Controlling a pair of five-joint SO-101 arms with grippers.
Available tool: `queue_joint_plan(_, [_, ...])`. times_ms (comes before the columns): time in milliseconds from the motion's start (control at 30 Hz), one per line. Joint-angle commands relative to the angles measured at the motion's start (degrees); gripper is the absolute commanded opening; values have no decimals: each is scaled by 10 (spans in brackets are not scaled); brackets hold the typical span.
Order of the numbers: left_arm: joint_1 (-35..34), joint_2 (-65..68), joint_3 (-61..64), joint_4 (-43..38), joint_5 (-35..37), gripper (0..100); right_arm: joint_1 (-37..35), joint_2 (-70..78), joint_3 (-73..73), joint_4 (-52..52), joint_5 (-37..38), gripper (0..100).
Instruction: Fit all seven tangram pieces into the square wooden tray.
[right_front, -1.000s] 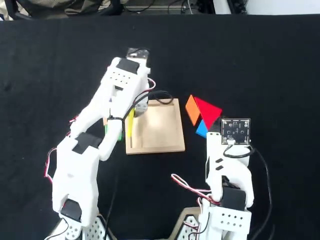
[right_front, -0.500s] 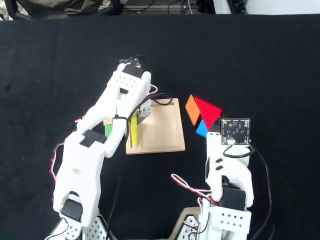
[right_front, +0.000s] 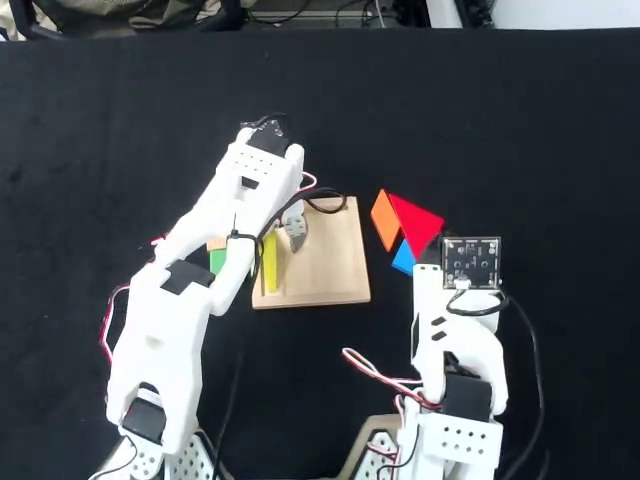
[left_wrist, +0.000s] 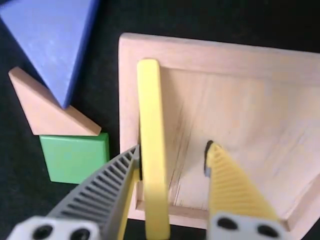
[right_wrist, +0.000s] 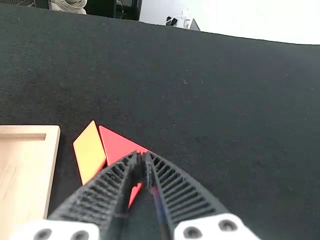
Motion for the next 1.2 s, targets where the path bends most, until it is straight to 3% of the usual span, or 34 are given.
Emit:
queue_joint_plan(0, [9, -14, -29, 6, -4, 230, 9, -44, 0, -13, -7, 12])
queue_joint_plan(267, [9, -117, -22, 25, -4, 230, 9, -44, 0, -13, -7, 12])
queue_joint_plan(500, [12, -126, 27, -9, -6, 230, -10, -44, 0, -11, -3, 12])
queue_joint_plan(733, [80, -131, 32, -28, -9, 230, -10, -44, 0, -11, -3, 12])
queue_joint_plan(1033, [36, -132, 25, -31, -9, 230, -11, -44, 0, -11, -3, 12])
queue_joint_plan(1167, [51, -125, 3, -87, -4, 230, -11, -44, 0, -11, -3, 12])
